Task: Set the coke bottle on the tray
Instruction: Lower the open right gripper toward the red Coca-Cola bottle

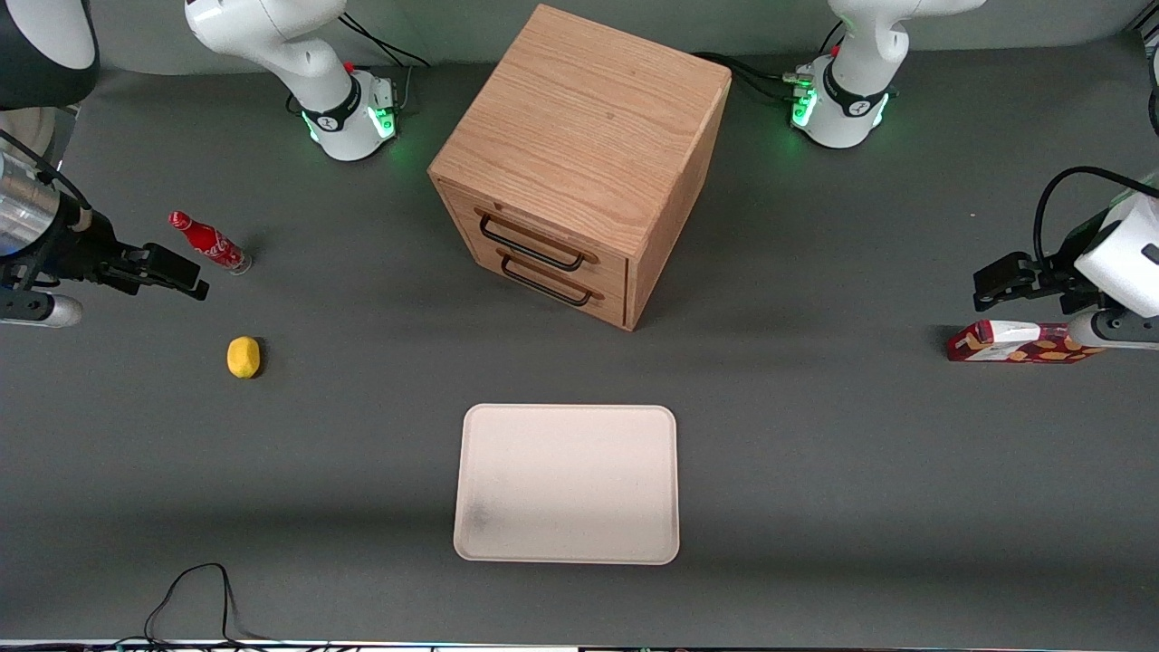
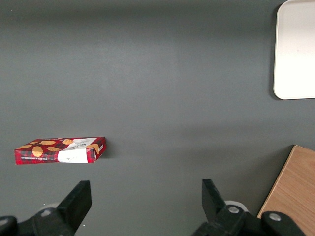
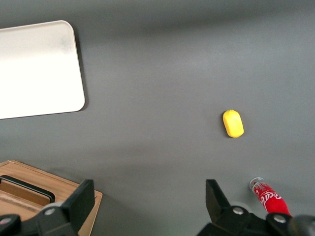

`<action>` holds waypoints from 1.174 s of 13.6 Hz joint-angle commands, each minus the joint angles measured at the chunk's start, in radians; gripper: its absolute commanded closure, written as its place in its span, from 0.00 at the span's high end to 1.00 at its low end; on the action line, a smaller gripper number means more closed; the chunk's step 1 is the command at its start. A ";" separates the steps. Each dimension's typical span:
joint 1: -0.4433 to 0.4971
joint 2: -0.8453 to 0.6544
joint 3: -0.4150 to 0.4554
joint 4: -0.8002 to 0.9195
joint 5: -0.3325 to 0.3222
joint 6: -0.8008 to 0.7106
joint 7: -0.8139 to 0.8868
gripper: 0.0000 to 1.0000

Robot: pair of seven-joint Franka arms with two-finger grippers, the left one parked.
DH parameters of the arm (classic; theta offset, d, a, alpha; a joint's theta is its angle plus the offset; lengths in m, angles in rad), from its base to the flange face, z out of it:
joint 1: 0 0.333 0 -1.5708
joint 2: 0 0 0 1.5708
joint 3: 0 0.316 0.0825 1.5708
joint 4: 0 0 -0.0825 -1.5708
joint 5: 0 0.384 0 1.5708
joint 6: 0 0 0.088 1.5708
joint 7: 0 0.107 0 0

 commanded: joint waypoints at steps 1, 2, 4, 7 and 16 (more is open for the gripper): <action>-0.006 0.001 0.001 0.019 0.006 -0.017 -0.048 1.00; -0.009 0.004 0.000 0.018 -0.012 -0.018 -0.069 1.00; -0.015 0.002 -0.041 -0.002 -0.026 -0.028 -0.156 1.00; -0.014 -0.082 -0.123 -0.164 -0.115 -0.006 -0.319 1.00; -0.027 -0.516 -0.454 -0.910 -0.475 0.391 -0.407 1.00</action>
